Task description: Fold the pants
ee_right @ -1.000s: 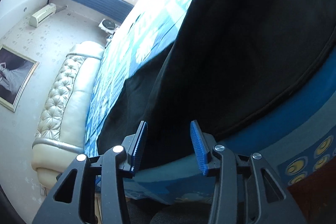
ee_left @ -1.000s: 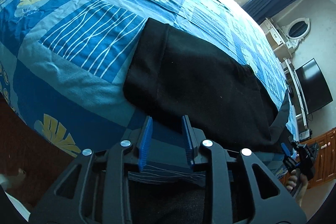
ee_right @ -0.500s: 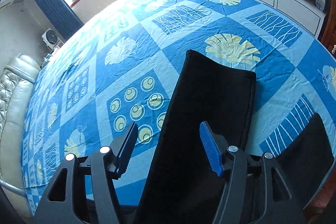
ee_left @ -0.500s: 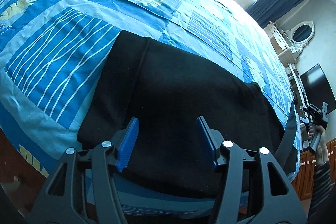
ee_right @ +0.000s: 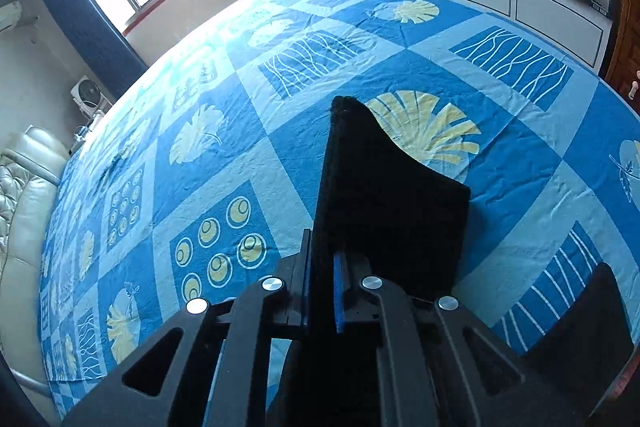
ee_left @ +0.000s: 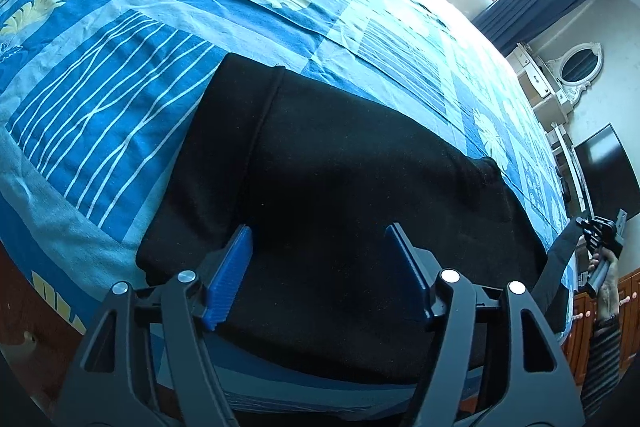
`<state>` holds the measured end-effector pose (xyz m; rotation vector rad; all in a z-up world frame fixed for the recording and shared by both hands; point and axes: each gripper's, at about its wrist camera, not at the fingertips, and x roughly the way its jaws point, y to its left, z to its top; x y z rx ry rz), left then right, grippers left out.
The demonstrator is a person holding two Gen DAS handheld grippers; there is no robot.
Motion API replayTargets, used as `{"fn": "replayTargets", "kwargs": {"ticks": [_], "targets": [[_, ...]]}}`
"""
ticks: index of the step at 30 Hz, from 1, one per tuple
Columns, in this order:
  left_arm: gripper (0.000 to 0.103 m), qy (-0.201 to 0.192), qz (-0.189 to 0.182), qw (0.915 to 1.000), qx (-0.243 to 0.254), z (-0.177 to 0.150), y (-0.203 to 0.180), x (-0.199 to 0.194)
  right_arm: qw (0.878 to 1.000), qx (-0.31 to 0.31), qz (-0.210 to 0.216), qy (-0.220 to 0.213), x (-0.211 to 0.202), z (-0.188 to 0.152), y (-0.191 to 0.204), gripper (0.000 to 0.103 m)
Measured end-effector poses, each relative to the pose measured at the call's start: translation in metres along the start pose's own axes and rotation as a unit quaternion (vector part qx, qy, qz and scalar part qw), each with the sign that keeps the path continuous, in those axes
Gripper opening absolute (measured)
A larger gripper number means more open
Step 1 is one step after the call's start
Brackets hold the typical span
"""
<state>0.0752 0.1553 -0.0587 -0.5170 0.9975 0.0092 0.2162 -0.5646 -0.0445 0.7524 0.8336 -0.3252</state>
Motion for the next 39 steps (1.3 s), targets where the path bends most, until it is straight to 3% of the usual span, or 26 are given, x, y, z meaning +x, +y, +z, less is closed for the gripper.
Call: {"fn": "replayTargets", "kwargs": {"ticks": [3, 6, 10, 13, 20, 22, 25, 27, 29, 30, 31, 36, 39], "targets": [[0.070, -0.001, 0.013, 0.9998, 0.016, -0.002, -0.006, 0.001, 0.995, 0.062, 0.057, -0.048, -0.073, -0.027, -0.065, 0.008], [0.072, -0.003, 0.020, 0.9996, 0.019, -0.002, -0.009, 0.003, 0.988, 0.120, 0.061, -0.073, -0.118, -0.070, -0.131, 0.008], [0.074, -0.007, 0.021, 0.9997, 0.013, -0.001, -0.009, 0.005, 0.979, 0.199, 0.042, -0.032, -0.109, -0.119, -0.200, 0.008], [0.075, -0.007, 0.031, 0.9993, 0.021, -0.002, -0.012, 0.006, 0.963, 0.261, 0.059, -0.011, -0.091, -0.142, -0.227, 0.008], [0.076, -0.004, 0.047, 0.9982, 0.038, -0.003, -0.017, 0.008, 0.960, 0.273, 0.049, -0.042, -0.089, -0.145, -0.234, 0.007], [0.076, -0.004, 0.047, 0.9981, 0.039, -0.003, -0.018, 0.008, 0.954, 0.291, 0.055, -0.038, -0.083, -0.149, -0.245, 0.006], [0.077, -0.002, 0.047, 0.9978, 0.045, -0.002, -0.019, 0.009, 0.956, 0.284, 0.063, -0.037, -0.082, -0.146, -0.243, 0.007], [0.078, -0.001, 0.047, 0.9977, 0.049, -0.003, -0.019, 0.009, 0.951, 0.296, 0.076, -0.044, -0.089, -0.147, -0.240, 0.012], [0.078, 0.000, 0.043, 0.9978, 0.049, -0.003, -0.019, 0.008, 0.946, 0.309, 0.086, -0.046, -0.097, -0.150, -0.238, 0.028], [0.078, 0.000, 0.040, 0.9980, 0.048, -0.002, -0.018, 0.008, 0.944, 0.313, 0.092, -0.046, -0.102, -0.154, -0.233, 0.037], [0.078, -0.001, 0.037, 0.9982, 0.047, -0.003, -0.017, 0.007, 0.944, 0.312, 0.098, -0.043, -0.105, -0.157, -0.225, 0.038], [0.078, -0.002, 0.020, 0.9990, 0.040, -0.002, -0.012, 0.004, 0.956, 0.256, 0.142, 0.012, -0.100, -0.173, -0.160, 0.039], [0.078, -0.005, 0.016, 0.9992, 0.035, -0.003, -0.012, 0.003, 0.953, 0.239, 0.171, 0.065, -0.082, -0.193, -0.116, 0.039]]}}
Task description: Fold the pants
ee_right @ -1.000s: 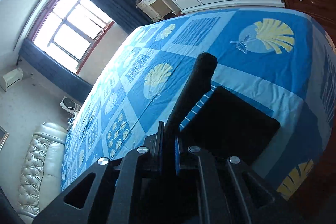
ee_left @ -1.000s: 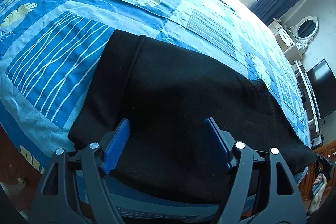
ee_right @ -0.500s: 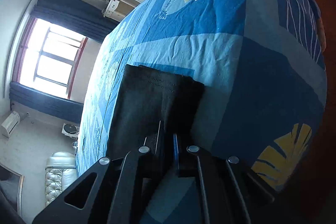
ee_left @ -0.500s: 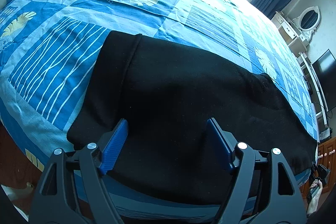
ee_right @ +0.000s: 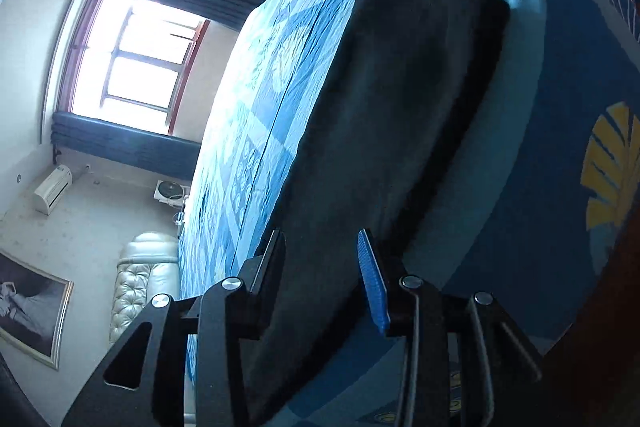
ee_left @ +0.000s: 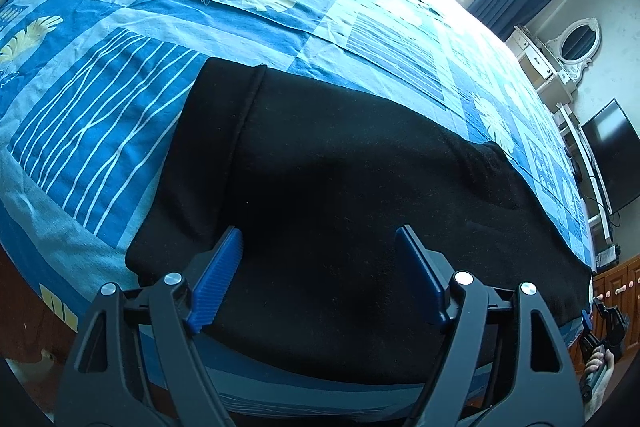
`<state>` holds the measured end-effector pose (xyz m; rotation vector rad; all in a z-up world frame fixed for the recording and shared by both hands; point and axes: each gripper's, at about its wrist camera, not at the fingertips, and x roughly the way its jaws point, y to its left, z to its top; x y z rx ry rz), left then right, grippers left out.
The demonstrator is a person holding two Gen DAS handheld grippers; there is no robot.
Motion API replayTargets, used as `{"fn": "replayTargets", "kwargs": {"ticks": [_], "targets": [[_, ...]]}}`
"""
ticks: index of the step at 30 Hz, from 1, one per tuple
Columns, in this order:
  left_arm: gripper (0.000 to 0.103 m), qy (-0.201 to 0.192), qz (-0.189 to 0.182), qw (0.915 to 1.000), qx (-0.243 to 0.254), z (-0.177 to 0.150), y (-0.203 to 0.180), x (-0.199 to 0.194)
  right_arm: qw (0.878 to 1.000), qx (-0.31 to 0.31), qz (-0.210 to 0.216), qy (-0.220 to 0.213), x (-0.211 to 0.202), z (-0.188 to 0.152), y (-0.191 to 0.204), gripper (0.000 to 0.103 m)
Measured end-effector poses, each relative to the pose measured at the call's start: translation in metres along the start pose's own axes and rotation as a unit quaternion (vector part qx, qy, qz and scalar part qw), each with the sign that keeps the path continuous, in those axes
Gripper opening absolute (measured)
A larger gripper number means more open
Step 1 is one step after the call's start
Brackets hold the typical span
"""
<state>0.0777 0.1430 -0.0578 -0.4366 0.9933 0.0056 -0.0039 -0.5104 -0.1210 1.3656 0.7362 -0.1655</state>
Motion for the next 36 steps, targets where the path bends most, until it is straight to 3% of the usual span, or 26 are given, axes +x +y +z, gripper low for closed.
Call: {"fn": "replayTargets", "kwargs": {"ticks": [4, 11, 16, 22, 33, 35, 36], "targets": [[0.078, 0.000, -0.002, 1.0000, -0.003, 0.000, 0.000, 0.000, 0.997, 0.017, 0.010, 0.075, 0.044, -0.047, 0.017, 0.039], [0.078, 0.001, -0.002, 1.0000, 0.006, -0.001, -0.002, -0.001, 0.998, 0.021, 0.001, 0.061, 0.045, -0.087, 0.046, 0.039], [0.082, 0.000, -0.001, 0.9999, 0.012, -0.002, -0.004, 0.000, 0.996, 0.032, 0.003, 0.087, 0.067, -0.092, 0.049, 0.039], [0.082, -0.001, -0.002, 0.9999, 0.015, -0.002, -0.004, 0.001, 0.996, 0.035, -0.014, 0.076, 0.072, -0.104, 0.042, 0.039], [0.083, -0.002, -0.003, 0.9999, 0.016, -0.002, -0.003, 0.001, 0.996, 0.053, -0.002, 0.071, 0.075, -0.119, 0.039, 0.038], [0.083, -0.002, -0.001, 0.9998, 0.019, -0.003, -0.004, 0.001, 0.996, 0.049, -0.006, 0.069, 0.076, -0.120, 0.037, 0.031], [0.083, -0.002, -0.001, 0.9998, 0.020, -0.003, -0.004, 0.001, 0.996, 0.048, -0.006, 0.072, 0.076, -0.120, 0.036, 0.022]]}}
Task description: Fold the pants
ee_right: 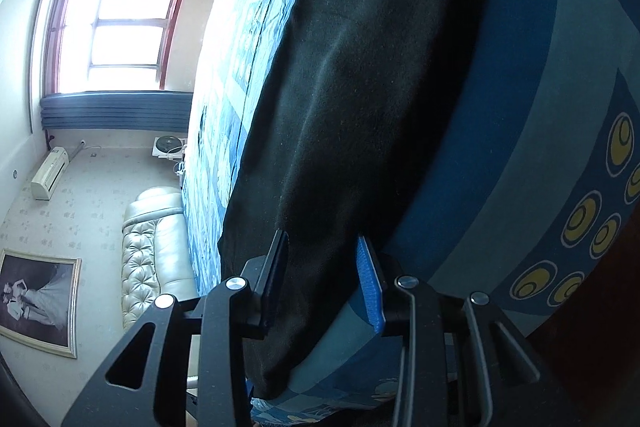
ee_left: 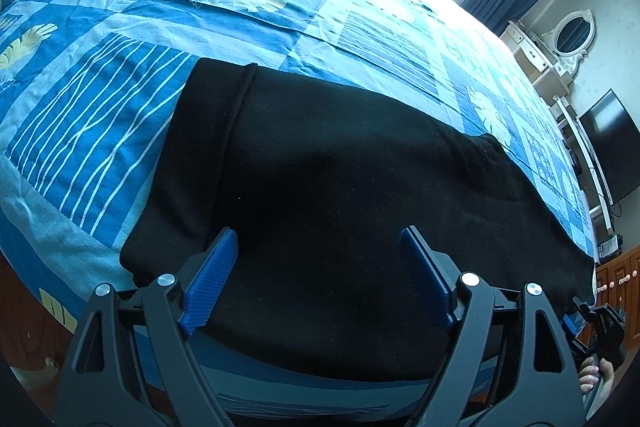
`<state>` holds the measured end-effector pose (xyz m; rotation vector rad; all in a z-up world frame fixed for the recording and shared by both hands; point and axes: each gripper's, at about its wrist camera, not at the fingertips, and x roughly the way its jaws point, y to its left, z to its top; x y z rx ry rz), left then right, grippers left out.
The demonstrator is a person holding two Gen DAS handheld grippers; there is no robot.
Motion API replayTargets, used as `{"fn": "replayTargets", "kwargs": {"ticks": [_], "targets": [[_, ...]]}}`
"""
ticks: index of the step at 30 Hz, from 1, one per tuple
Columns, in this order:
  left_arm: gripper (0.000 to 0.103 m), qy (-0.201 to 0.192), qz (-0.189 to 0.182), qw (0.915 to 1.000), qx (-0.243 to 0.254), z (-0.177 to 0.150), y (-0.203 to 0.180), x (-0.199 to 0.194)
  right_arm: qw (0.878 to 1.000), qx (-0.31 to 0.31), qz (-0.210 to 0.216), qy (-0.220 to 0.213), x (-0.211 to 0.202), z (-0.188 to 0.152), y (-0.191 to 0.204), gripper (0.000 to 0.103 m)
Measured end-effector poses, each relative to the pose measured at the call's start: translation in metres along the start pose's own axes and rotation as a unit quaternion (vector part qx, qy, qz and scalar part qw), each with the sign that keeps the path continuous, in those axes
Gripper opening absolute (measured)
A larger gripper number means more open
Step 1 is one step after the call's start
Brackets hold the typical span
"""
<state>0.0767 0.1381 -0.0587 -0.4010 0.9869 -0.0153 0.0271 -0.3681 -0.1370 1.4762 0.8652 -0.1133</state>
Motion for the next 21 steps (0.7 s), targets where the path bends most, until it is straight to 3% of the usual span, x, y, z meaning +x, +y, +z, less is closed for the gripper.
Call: {"fn": "replayTargets", "kwargs": {"ticks": [1, 4, 12, 15, 17, 18, 21], "targets": [[0.083, 0.000, -0.001, 1.0000, 0.000, 0.000, 0.000, 0.000, 1.000, -0.004, 0.000, 0.005, 0.001, 0.000, 0.000, 0.012], [0.083, 0.000, -0.003, 1.0000, -0.001, 0.000, 0.001, 0.000, 1.000, -0.006, -0.003, 0.011, 0.000, -0.001, -0.006, 0.006], [0.083, -0.002, 0.002, 0.9999, 0.012, -0.002, -0.002, 0.000, 0.999, -0.012, 0.015, 0.032, -0.008, 0.008, -0.015, 0.009], [0.083, -0.003, 0.004, 0.9998, 0.019, -0.003, -0.003, 0.000, 0.999, -0.027, 0.009, 0.032, -0.028, 0.023, -0.009, 0.009], [0.083, -0.004, 0.004, 0.9998, 0.021, -0.003, -0.003, 0.000, 0.998, -0.067, -0.001, 0.009, -0.053, 0.040, 0.002, 0.009], [0.083, -0.005, 0.004, 0.9998, 0.021, -0.003, -0.003, 0.000, 0.996, -0.092, -0.007, -0.009, -0.068, 0.052, 0.007, 0.012], [0.083, -0.006, 0.003, 0.9997, 0.023, -0.003, -0.003, 0.000, 0.986, -0.152, -0.029, -0.062, -0.118, 0.103, 0.018, 0.042]]}}
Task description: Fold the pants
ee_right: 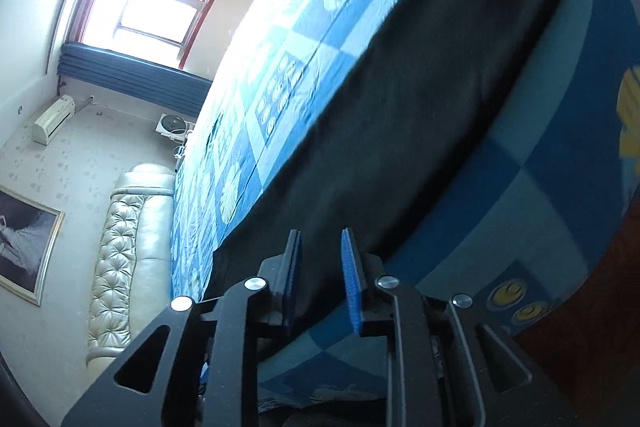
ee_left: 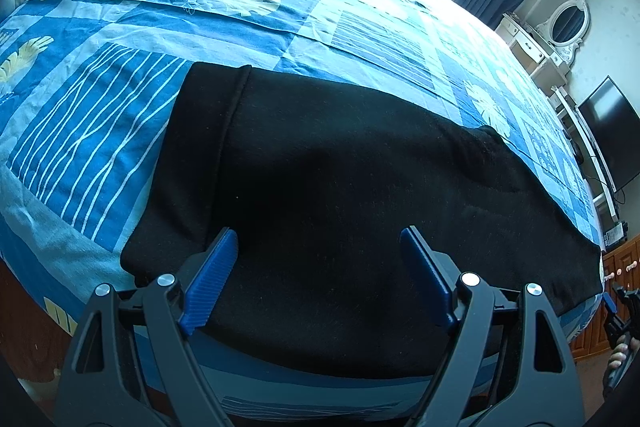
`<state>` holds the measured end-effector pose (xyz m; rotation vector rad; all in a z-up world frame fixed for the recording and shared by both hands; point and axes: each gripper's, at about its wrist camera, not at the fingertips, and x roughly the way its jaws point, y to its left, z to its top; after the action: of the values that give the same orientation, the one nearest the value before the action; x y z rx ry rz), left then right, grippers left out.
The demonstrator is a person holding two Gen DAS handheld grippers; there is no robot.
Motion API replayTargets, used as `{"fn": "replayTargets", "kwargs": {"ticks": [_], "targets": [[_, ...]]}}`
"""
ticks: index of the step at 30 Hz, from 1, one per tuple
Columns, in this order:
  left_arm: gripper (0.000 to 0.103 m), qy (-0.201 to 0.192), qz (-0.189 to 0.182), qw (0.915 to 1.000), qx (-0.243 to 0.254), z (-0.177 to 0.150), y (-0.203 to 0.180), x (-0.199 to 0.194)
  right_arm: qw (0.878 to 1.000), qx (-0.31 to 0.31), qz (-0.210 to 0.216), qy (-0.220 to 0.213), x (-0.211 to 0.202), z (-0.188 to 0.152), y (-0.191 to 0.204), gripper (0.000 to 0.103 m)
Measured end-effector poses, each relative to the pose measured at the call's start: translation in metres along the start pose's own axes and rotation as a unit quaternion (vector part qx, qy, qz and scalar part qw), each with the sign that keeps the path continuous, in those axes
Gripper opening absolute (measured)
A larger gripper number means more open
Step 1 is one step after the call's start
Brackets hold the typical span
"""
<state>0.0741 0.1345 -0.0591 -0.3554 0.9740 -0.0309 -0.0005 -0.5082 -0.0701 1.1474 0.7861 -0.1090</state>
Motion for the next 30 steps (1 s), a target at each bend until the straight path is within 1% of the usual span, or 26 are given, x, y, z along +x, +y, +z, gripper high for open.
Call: {"fn": "replayTargets", "kwargs": {"ticks": [2, 3, 5, 7, 8, 9, 11, 13, 15, 16, 18, 20, 21, 23, 24, 27, 29, 30], "targets": [[0.083, -0.004, -0.003, 1.0000, 0.007, -0.001, -0.001, -0.003, 0.999, -0.042, -0.007, -0.031, -0.025, 0.045, -0.012, 0.054], [0.083, -0.006, -0.006, 0.9999, 0.010, -0.001, -0.003, -0.005, 0.998, -0.062, -0.013, -0.031, -0.032, 0.067, -0.022, 0.065], [0.083, -0.012, -0.022, 0.9995, 0.017, -0.001, -0.007, -0.012, 0.994, -0.082, -0.063, -0.034, -0.040, 0.105, -0.046, 0.066], [0.084, -0.026, -0.034, 0.9986, 0.032, -0.002, -0.014, -0.020, 0.996, -0.052, -0.075, -0.013, -0.035, 0.135, -0.080, 0.066], [0.089, -0.034, -0.035, 0.9980, 0.041, -0.003, -0.017, -0.023, 0.996, -0.033, -0.086, -0.015, -0.034, 0.145, -0.096, 0.066], [0.093, -0.042, -0.034, 0.9974, 0.048, -0.004, -0.020, -0.024, 0.996, -0.021, -0.085, -0.010, -0.030, 0.154, -0.111, 0.066], [0.093, -0.053, -0.033, 0.9965, 0.057, -0.005, -0.023, -0.024, 0.996, -0.008, -0.083, 0.010, -0.018, 0.166, -0.134, 0.066], [0.093, -0.040, -0.025, 0.9973, 0.057, -0.006, -0.023, -0.016, 0.996, -0.010, -0.089, 0.030, 0.000, 0.167, -0.142, 0.066], [0.093, -0.021, -0.025, 0.9987, 0.040, -0.006, -0.019, -0.006, 0.995, -0.010, -0.080, 0.054, 0.015, 0.170, -0.150, 0.066], [0.093, -0.015, -0.028, 0.9992, 0.025, -0.007, -0.016, -0.003, 0.995, -0.013, -0.077, 0.058, 0.020, 0.170, -0.150, 0.067], [0.093, -0.019, -0.032, 0.9993, 0.004, -0.007, -0.011, -0.001, 0.996, -0.014, -0.055, 0.066, 0.024, 0.172, -0.150, 0.070], [0.093, -0.018, -0.033, 0.9993, -0.006, -0.006, -0.010, -0.001, 0.995, -0.017, -0.036, 0.087, 0.027, 0.172, -0.146, 0.068], [0.093, -0.017, -0.033, 0.9993, -0.009, -0.004, -0.009, 0.000, 0.994, -0.028, -0.037, 0.099, 0.030, 0.172, -0.142, 0.068], [0.093, -0.014, -0.033, 0.9993, -0.014, -0.002, -0.008, 0.001, 0.988, -0.065, -0.062, 0.122, 0.035, 0.168, -0.130, 0.061], [0.094, -0.012, -0.033, 0.9993, -0.016, -0.001, -0.008, 0.002, 0.985, -0.079, -0.075, 0.131, 0.038, 0.165, -0.125, 0.051], [0.094, -0.009, -0.030, 0.9994, -0.012, 0.000, -0.008, 0.002, 0.979, -0.096, -0.088, 0.155, 0.042, 0.158, -0.110, 0.022], [0.094, -0.007, -0.028, 0.9996, -0.006, -0.001, -0.009, 0.002, 0.975, -0.121, -0.116, 0.147, 0.040, 0.154, -0.097, 0.020], [0.094, -0.004, -0.027, 0.9996, -0.002, -0.001, -0.010, 0.002, 0.975, -0.125, -0.120, 0.141, 0.036, 0.153, -0.091, 0.019]]}}
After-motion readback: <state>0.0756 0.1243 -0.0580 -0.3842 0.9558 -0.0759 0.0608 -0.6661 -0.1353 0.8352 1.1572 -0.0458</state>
